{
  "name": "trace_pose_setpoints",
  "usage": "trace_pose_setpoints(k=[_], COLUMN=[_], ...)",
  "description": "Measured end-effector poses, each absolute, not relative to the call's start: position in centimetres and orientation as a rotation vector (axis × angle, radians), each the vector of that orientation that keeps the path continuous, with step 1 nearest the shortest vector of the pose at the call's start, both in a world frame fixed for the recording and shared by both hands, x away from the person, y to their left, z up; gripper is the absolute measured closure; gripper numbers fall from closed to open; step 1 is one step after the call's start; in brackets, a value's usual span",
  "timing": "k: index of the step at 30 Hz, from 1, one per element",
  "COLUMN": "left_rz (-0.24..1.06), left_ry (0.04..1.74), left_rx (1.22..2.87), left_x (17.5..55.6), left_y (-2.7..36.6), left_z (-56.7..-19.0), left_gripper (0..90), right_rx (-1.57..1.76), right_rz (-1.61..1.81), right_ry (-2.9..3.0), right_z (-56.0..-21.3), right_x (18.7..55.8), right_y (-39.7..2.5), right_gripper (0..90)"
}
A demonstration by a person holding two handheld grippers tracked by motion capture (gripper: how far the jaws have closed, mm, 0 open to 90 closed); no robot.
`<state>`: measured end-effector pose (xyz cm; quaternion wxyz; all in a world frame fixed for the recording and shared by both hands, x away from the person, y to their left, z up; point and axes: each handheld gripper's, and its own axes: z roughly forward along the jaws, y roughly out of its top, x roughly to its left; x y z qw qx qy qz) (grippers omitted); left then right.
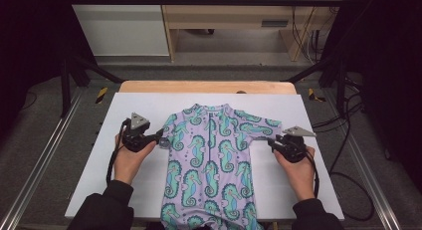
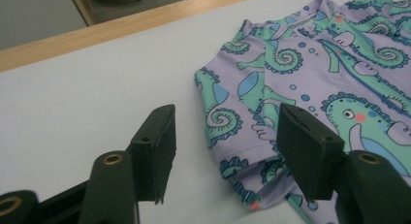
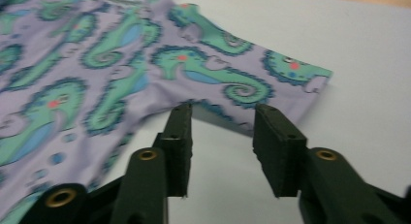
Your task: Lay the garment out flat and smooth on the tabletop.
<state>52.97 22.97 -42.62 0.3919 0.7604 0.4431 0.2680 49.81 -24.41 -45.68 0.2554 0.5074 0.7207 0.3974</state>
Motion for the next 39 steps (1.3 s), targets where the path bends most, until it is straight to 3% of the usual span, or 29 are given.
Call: trace_pose_setpoints(k=[2,3,4,5,6,12,19,32,39], left_rz=[0.672,0.672,0.654,0.654,0.643,0.598,0.425,0.525,0.586], left_ry=[1.122,1.122,1.129,1.129,1.142,1.208,1.234,1.188,1.144], left_rx=[1.946,1.946,1.946,1.946,1.946,2.009,2.069,2.042,2.056], left_x=[53.5,53.5,53.9,53.9,54.2,55.0,55.5,54.5,54.3], left_y=[22.8,22.8,22.8,22.8,22.8,22.9,22.1,21.7,21.9], left_z=[-42.8,-42.8,-43.0,-43.0,-43.3,-44.4,-45.9,-45.7,-45.0], left_gripper=[37.0,35.2,34.5,34.3,33.7,32.6,34.8,77.2,85.0], right_rx=[1.342,1.342,1.315,1.315,1.304,1.246,1.218,1.224,1.230], right_rz=[1.129,1.129,1.154,1.154,1.197,1.198,1.204,1.196,1.195], right_ry=[1.956,1.956,1.969,1.969,1.961,1.933,1.932,1.919,1.923], right_z=[-45.6,-45.6,-45.7,-45.7,-45.9,-47.3,-47.3,-47.4,-47.5], right_x=[48.2,48.2,46.7,46.7,45.2,42.8,42.7,42.7,42.7], right_y=[-23.5,-23.5,-22.7,-22.7,-22.2,-21.9,-21.6,-21.8,-21.8], right_gripper=[48.8,48.8,38.4,38.4,30.8,29.0,29.2,29.8,29.8])
